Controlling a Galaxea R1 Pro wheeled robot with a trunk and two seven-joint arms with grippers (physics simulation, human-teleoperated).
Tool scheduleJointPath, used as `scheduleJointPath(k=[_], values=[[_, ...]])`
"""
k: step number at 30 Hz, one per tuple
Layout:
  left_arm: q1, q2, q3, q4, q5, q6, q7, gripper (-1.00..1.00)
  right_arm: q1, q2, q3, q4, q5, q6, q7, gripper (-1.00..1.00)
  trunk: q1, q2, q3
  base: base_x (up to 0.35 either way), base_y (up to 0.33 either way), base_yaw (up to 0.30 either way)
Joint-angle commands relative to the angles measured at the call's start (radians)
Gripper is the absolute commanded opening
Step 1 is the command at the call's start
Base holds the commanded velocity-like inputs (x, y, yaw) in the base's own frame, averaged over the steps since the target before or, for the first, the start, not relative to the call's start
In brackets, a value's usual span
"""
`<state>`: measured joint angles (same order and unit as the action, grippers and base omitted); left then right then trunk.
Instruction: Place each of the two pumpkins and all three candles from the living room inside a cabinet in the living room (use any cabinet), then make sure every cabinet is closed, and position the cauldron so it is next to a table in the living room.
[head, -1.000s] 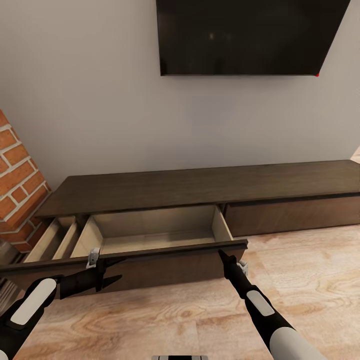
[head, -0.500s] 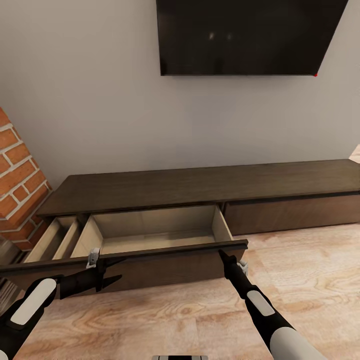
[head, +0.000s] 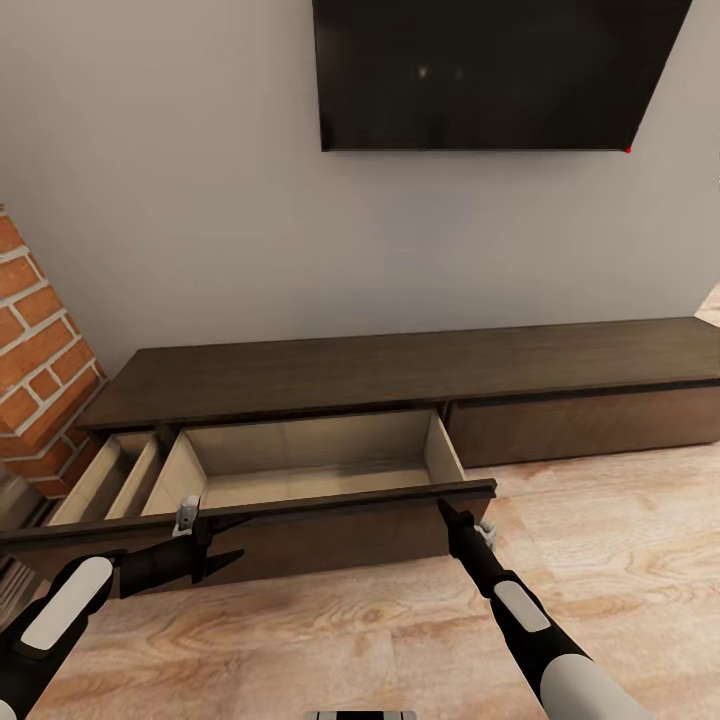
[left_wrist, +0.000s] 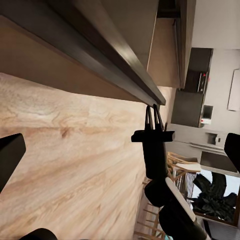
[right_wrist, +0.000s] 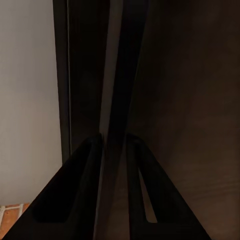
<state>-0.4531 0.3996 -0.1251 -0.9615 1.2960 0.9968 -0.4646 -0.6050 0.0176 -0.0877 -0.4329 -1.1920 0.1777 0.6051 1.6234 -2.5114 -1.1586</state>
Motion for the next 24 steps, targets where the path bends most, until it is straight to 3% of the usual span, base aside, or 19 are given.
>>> scheduleJointPath(k=[1, 19, 24], values=[[-0.001, 0.001, -0.002, 0.001, -0.004, 0.0, -0.008, 1.0, -0.001, 0.022, 0.008, -0.001, -0.005, 0.016, 0.017, -1.0, 0.0, 0.0, -0.001, -0.006, 0.0, 0.0], [-0.001, 0.0, -0.002, 0.001, -0.004, 0.0, -0.008, 1.0, -0.001, 0.022, 0.008, -0.001, -0.005, 0.016, 0.016, -1.0, 0.0, 0.0, -0.001, -0.013, 0.0, 0.0], [-0.001, 0.001, -0.002, 0.001, -0.004, 0.0, -0.008, 1.0, -0.001, 0.022, 0.008, -0.001, -0.005, 0.016, 0.016, -1.0, 0.0, 0.0, -0.001, -0.149, 0.0, 0.0]])
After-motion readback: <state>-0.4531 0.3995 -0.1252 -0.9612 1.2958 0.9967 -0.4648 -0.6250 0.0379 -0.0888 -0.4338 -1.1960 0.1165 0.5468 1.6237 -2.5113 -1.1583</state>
